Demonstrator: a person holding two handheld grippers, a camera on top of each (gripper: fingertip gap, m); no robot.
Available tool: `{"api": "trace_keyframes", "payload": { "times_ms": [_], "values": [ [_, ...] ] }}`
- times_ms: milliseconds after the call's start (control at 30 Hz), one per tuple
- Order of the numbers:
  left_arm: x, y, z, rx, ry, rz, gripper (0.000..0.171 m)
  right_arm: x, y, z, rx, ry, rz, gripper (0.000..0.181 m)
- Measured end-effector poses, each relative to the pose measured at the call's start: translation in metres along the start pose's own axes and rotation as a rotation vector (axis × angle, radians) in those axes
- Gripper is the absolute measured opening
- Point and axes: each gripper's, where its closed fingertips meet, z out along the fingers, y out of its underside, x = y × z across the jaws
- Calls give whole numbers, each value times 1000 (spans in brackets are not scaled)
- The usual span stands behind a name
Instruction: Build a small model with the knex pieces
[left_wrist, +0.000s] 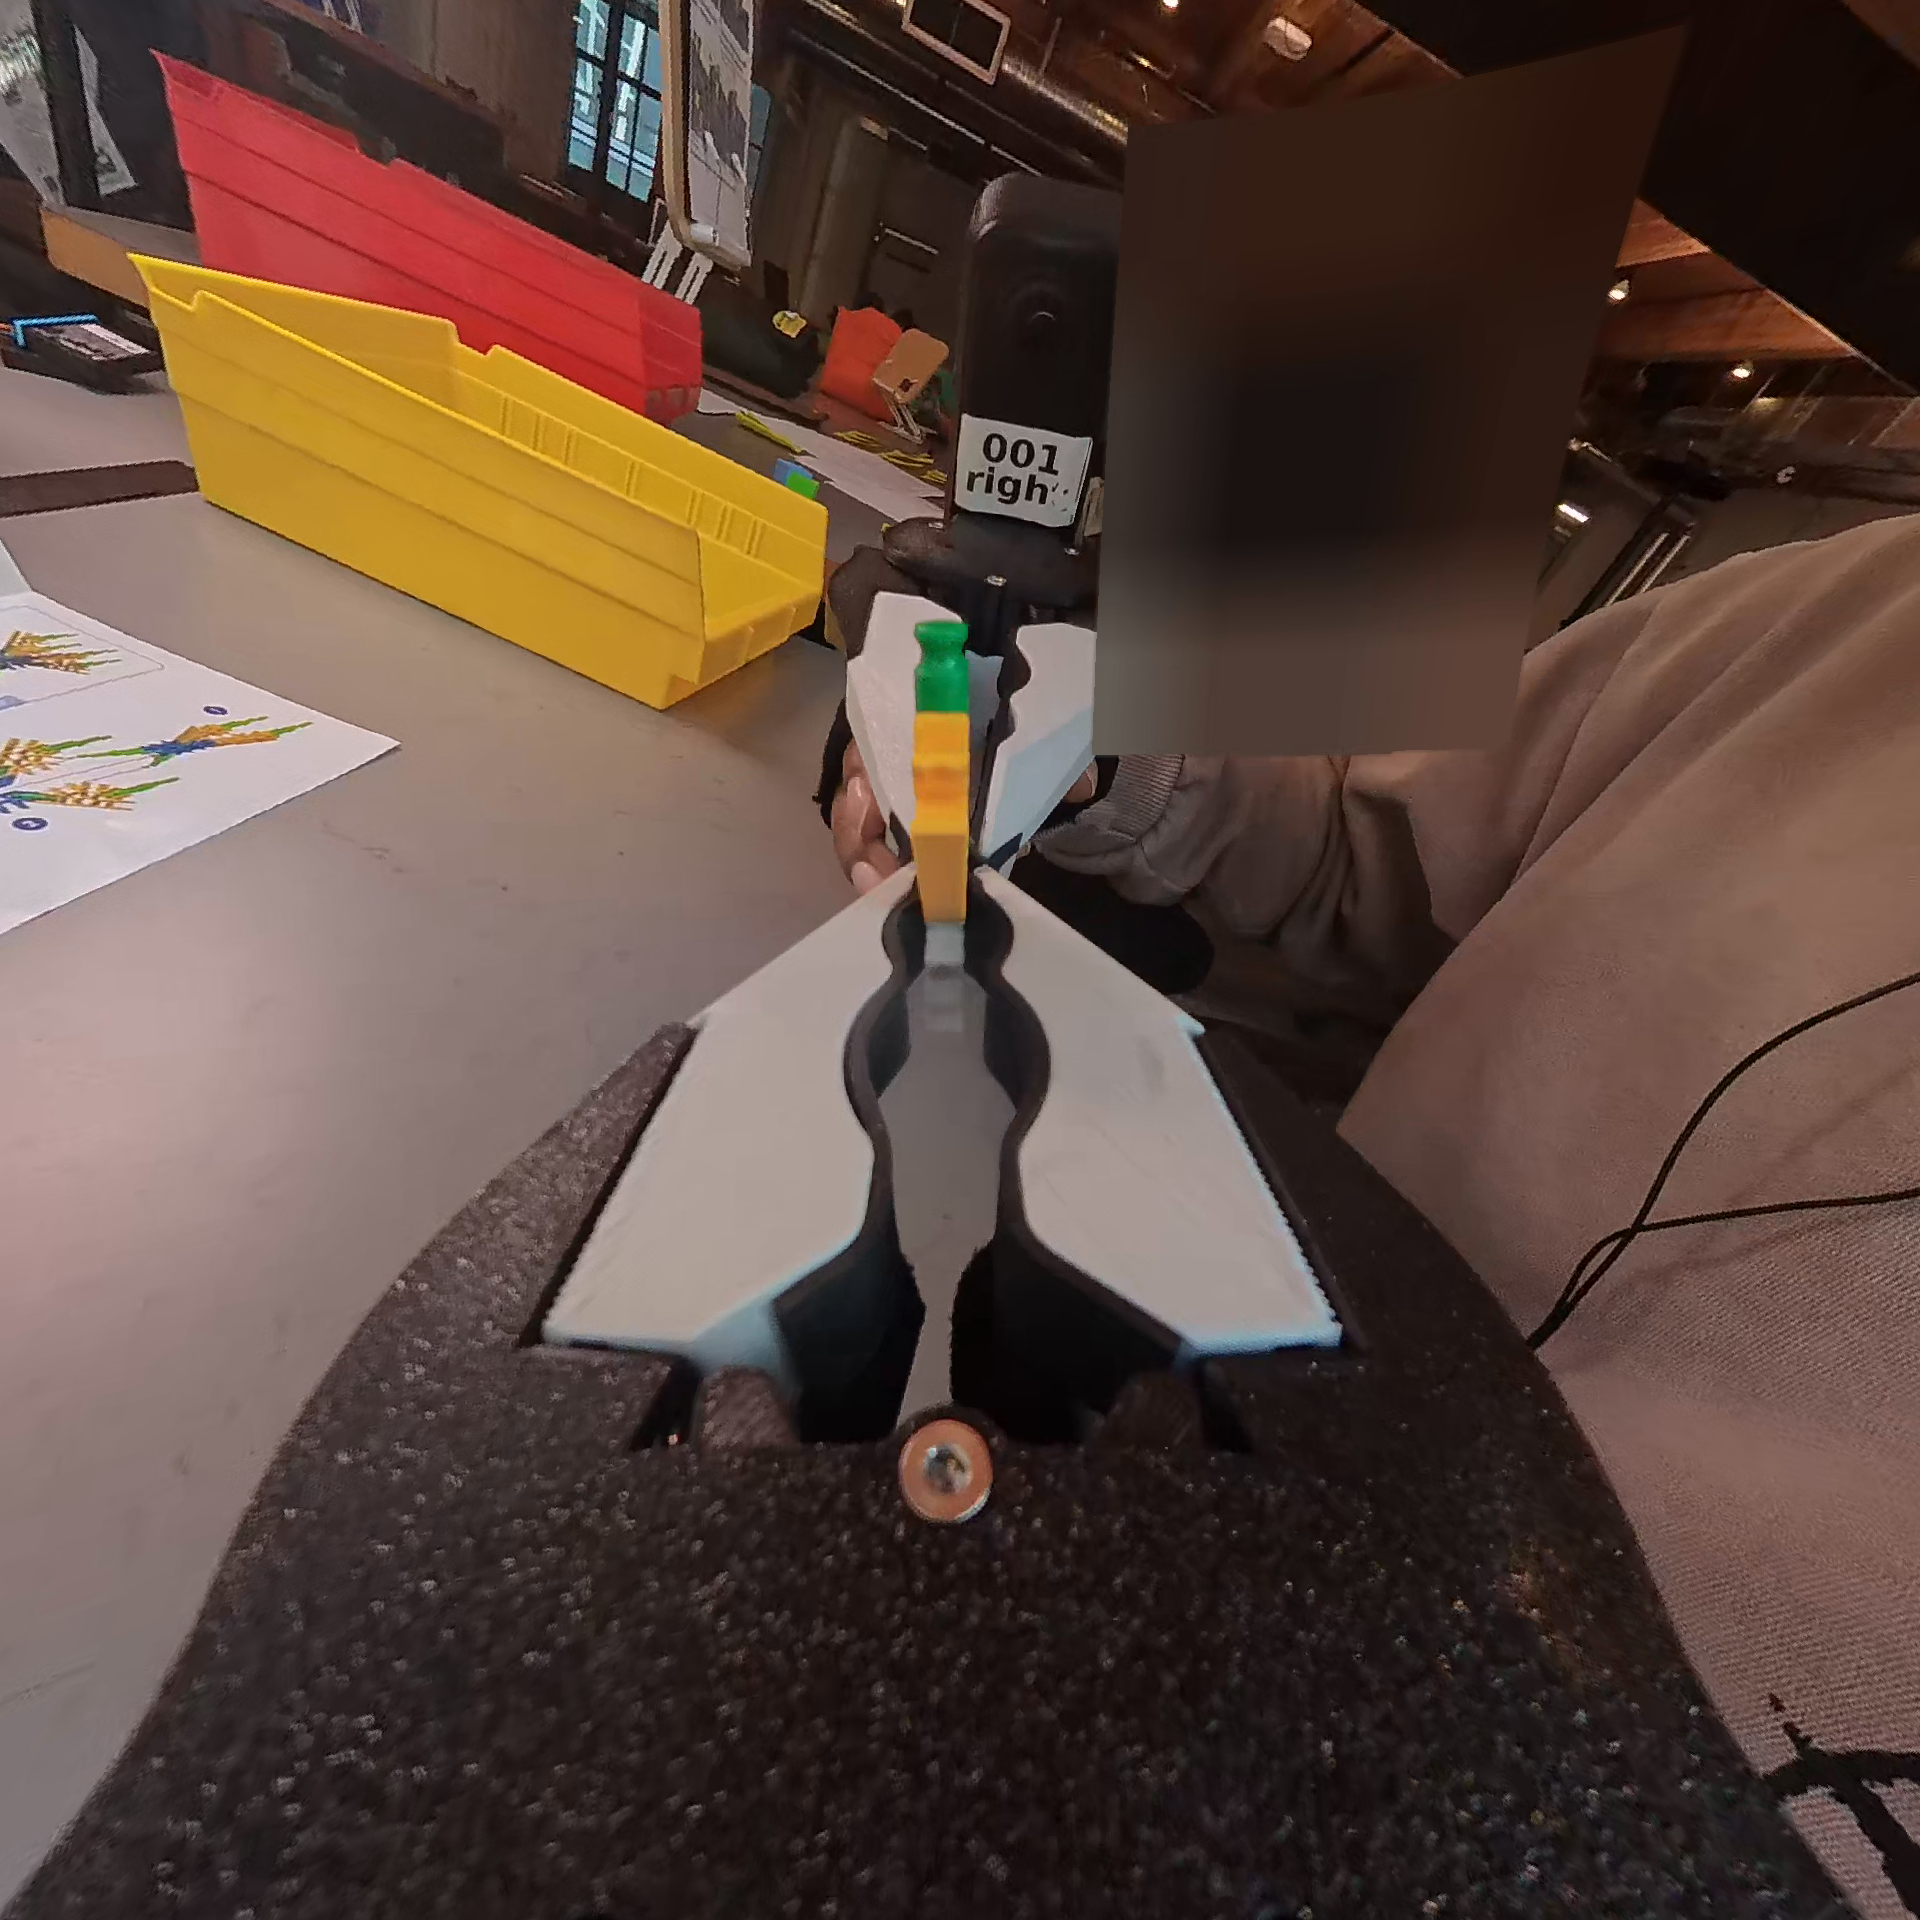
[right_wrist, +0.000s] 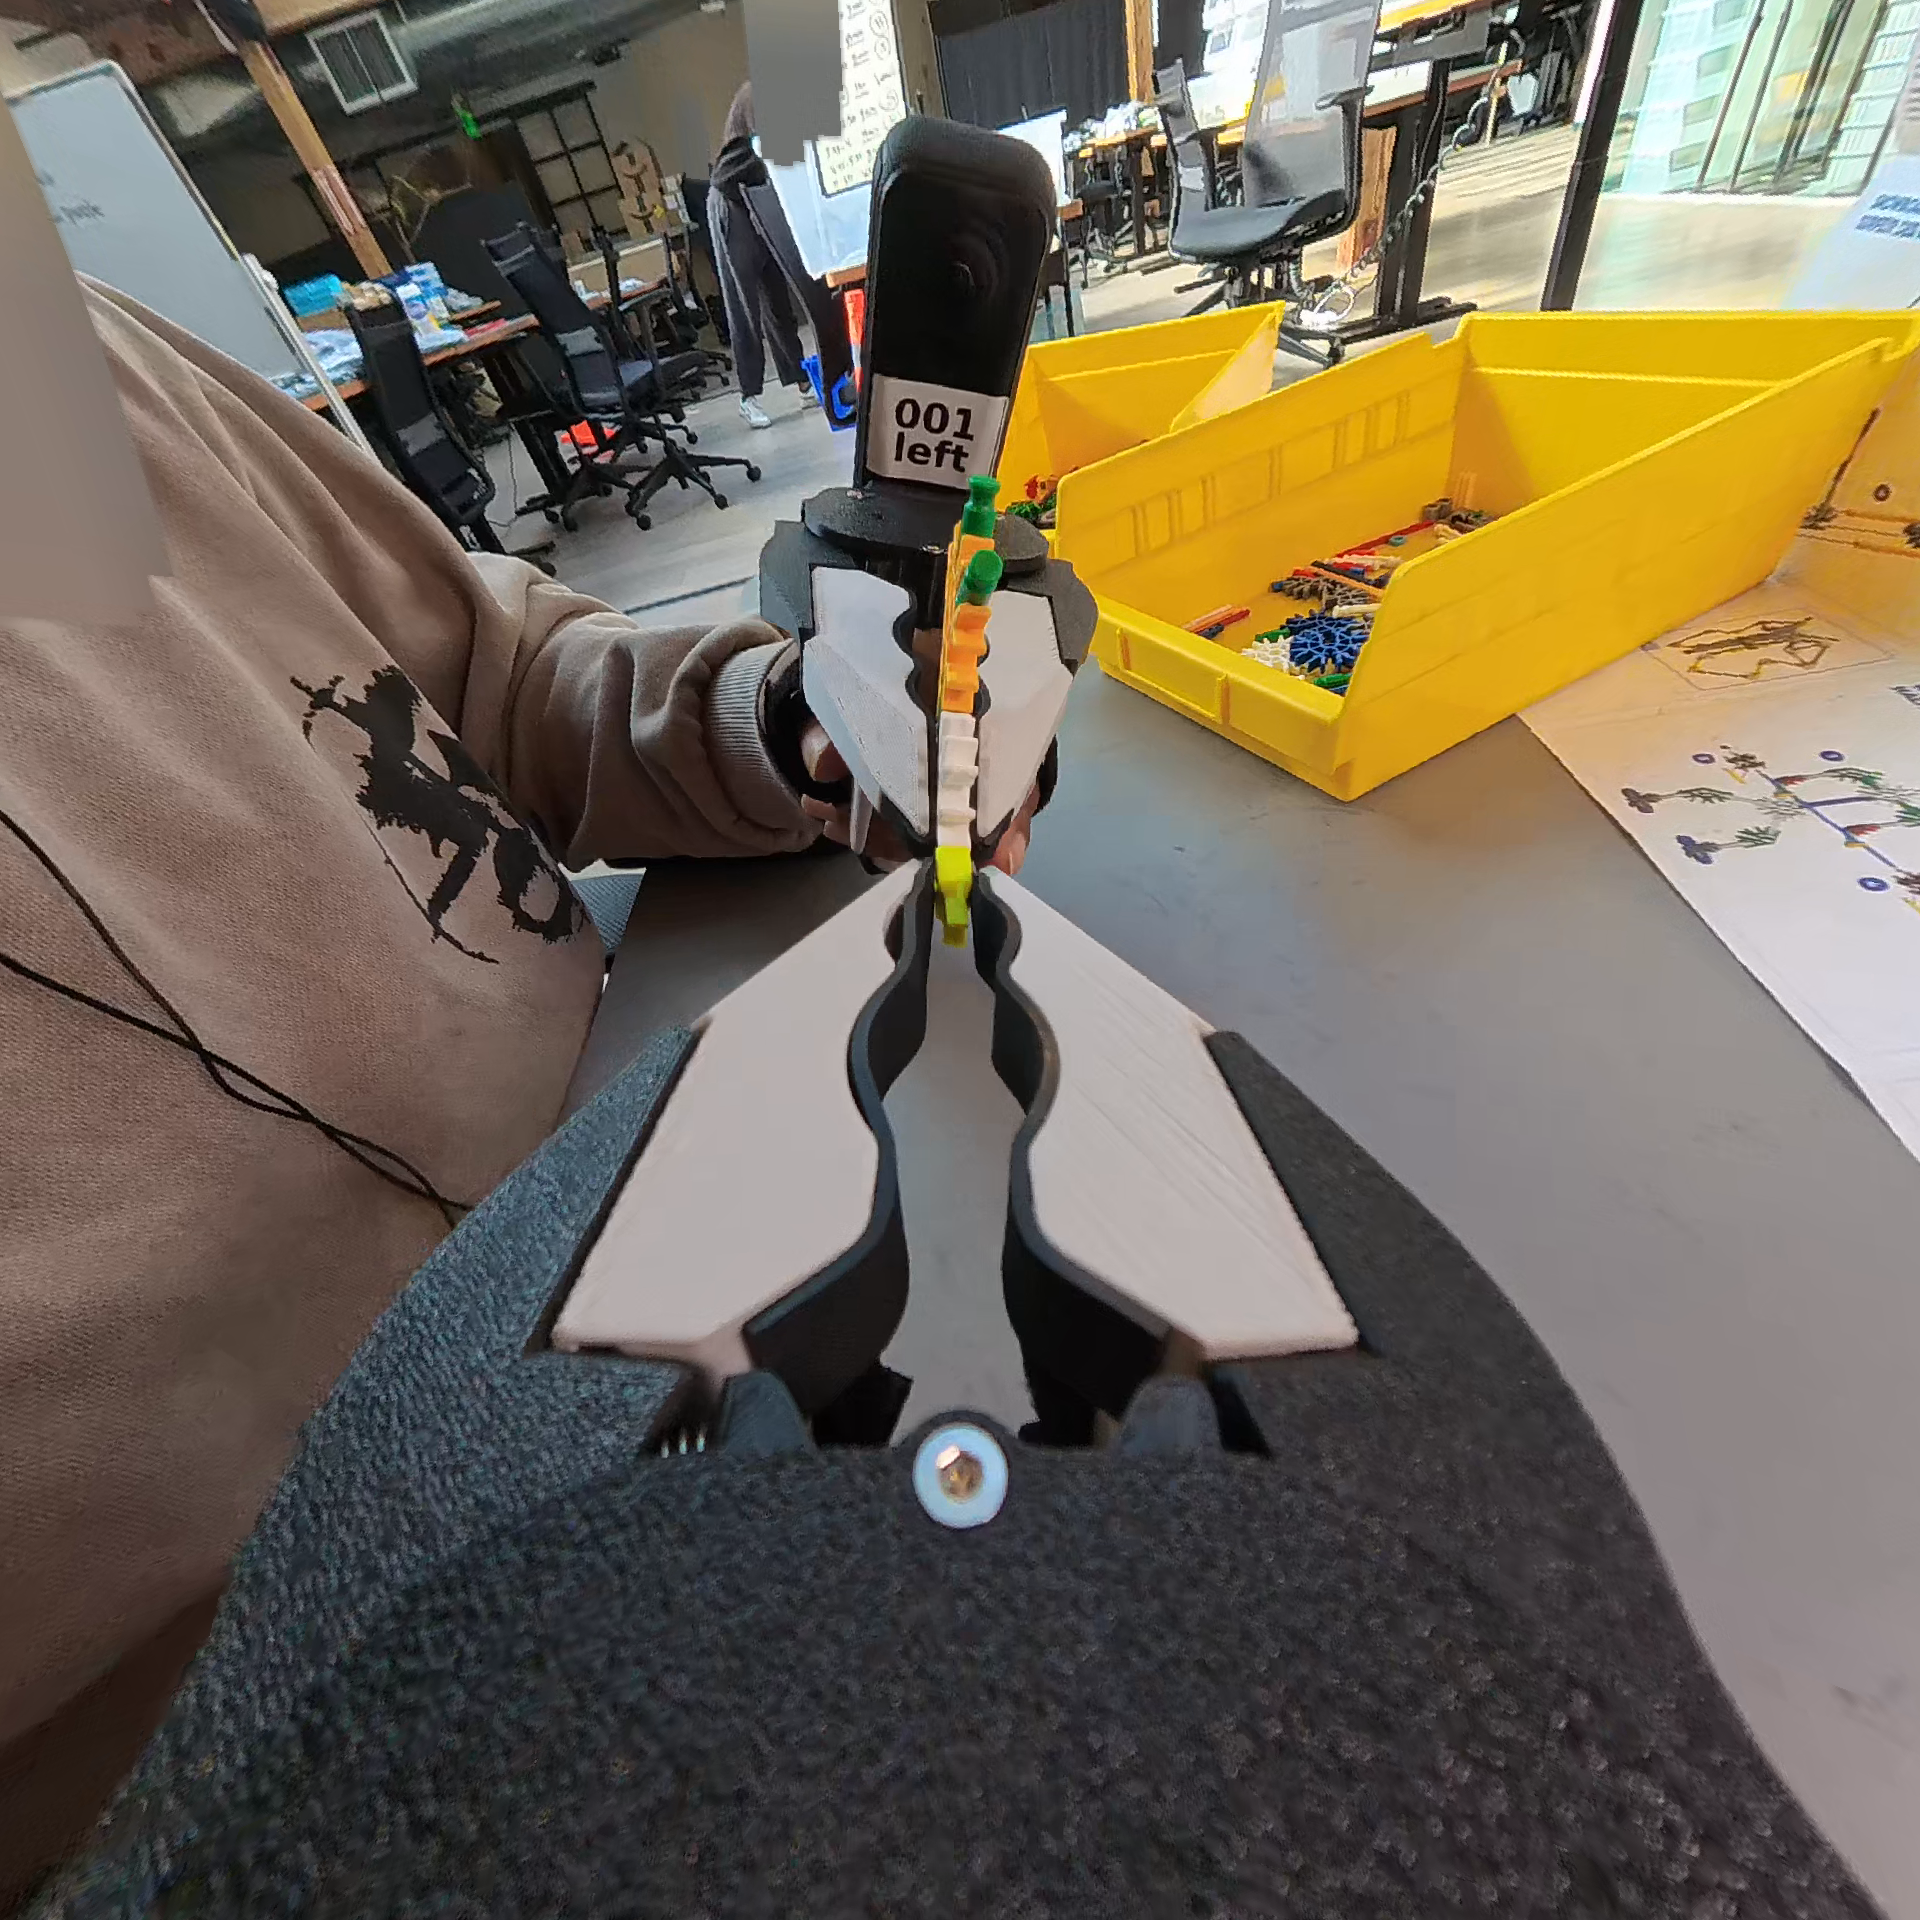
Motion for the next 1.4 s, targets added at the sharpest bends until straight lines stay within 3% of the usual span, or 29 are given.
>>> {"api": "trace_keyframes", "payload": {
  "times_ms": [333,567,867,1133,1400],
  "values": [
    [-8,5,-3,-68,-72,83,7,8,4,-2,-31,50,6,5],
    [-25,4,-2,-46,-197,101,6,27,5,-1,-8,188,0,7],
    [-9,5,1,-29,-79,5,5,11,4,-11,3,15,84,5],
    [-10,18,10,-55,-42,-110,8,9,20,-11,-15,-19,237,5],
    [-15,33,16,-135,-63,-120,5,9,37,-4,-81,-1,225,5]
  ]
}}
